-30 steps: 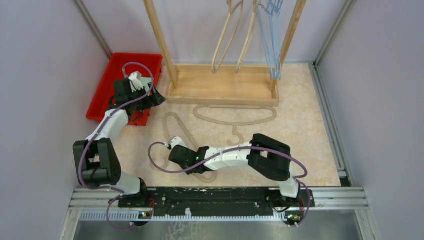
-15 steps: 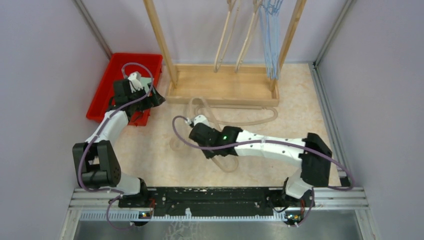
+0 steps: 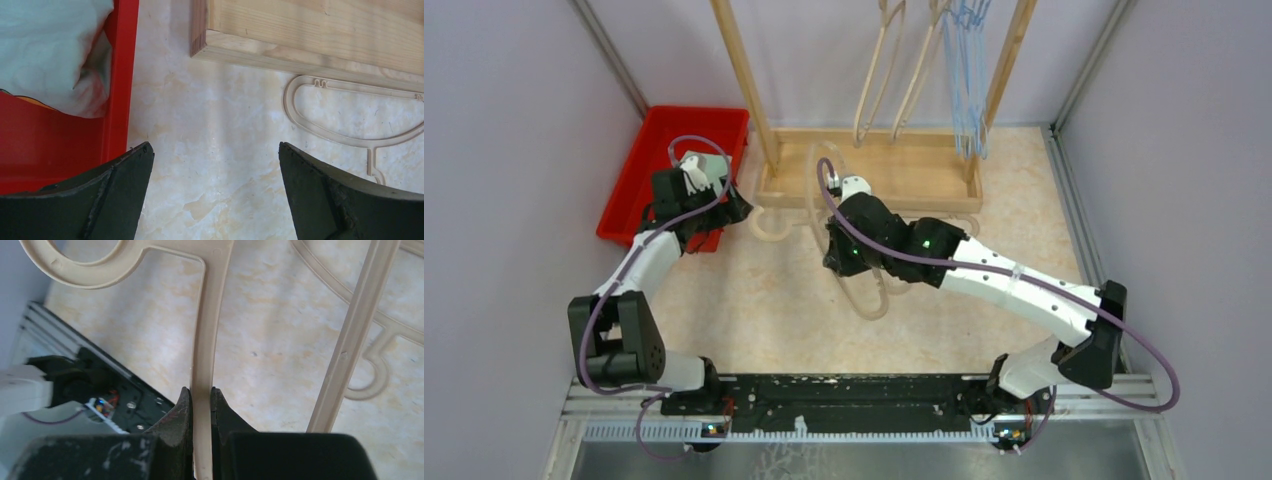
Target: Organize the hangers
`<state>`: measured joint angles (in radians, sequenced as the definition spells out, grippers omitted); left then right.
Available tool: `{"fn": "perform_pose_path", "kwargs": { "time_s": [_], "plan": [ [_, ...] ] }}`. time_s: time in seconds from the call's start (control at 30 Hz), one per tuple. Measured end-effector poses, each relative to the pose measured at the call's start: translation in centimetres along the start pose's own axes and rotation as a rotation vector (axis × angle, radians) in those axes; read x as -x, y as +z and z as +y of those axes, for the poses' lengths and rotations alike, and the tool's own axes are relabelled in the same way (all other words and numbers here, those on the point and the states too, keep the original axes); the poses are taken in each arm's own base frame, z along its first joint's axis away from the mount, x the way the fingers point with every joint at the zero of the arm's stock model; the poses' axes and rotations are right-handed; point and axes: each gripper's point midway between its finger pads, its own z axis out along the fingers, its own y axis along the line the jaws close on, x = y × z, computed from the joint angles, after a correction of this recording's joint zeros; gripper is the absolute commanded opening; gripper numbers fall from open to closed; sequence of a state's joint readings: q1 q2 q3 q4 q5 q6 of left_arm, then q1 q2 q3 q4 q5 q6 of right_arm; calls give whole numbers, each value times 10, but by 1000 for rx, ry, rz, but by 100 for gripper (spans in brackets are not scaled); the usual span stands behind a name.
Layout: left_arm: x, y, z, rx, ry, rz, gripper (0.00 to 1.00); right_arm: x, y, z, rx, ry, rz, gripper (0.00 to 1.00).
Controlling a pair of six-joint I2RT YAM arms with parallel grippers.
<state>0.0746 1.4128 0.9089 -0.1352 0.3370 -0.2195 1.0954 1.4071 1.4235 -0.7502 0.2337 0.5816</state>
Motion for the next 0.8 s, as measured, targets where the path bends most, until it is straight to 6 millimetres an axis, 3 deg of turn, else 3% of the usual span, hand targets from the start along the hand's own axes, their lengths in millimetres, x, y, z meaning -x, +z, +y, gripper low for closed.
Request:
{"fn": "perform_pose_path", "kwargs": {
  "time_s": [0.3,0.63,0.8],
  "plan": [
    [7,-10,-6,-10,12,-33,100,81,-28,64,234,127,-204,0],
    [12,-17,-15,-45,9,-50,100,209,-26,122,319,215,-536,0],
    [12,-18,-17,-53,7,-50,100,241,-17,129,312,244,-625,0]
  ]
}}
